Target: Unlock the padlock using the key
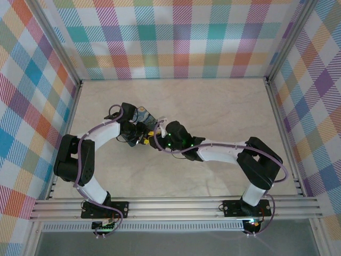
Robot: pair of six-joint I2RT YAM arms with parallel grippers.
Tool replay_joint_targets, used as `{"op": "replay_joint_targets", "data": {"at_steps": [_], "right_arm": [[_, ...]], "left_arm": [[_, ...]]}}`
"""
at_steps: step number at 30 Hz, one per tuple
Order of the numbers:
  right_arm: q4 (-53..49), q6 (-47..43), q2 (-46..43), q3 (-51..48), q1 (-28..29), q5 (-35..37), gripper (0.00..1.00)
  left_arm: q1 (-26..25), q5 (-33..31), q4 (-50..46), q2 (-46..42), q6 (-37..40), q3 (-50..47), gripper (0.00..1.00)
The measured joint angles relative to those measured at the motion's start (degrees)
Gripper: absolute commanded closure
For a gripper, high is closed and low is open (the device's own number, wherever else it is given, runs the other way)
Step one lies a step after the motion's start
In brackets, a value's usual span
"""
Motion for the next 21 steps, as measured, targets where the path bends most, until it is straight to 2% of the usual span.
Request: {"op": "replay_joint_targets", "data": {"at_steps": [5, 8, 13, 21], "right_arm": [[1.36, 18.73, 2.21, -1.79, -3.93, -4.55, 0.72], [2.16, 25.07, 3.89, -2.03, -5.57, -6.8, 0.72], [3.39, 29.38, 5.11, -2.03, -5.86, -8.96, 0.71], [4.98, 30.47, 6.6, -1.16, -5.7, -11.61, 0.72]], "left_arm": [[0.0, 0.02, 0.15, 0.0, -0.2, 0.0, 0.95], [0.0, 0.02, 0.2, 0.0, -0.24, 0.0, 0.95], [0.0, 0.02, 0.37, 0.0, -0.39, -0.02, 0.95], [0.0, 0.02, 0.42, 0.0, -0.39, -0.02, 0.95]]}}
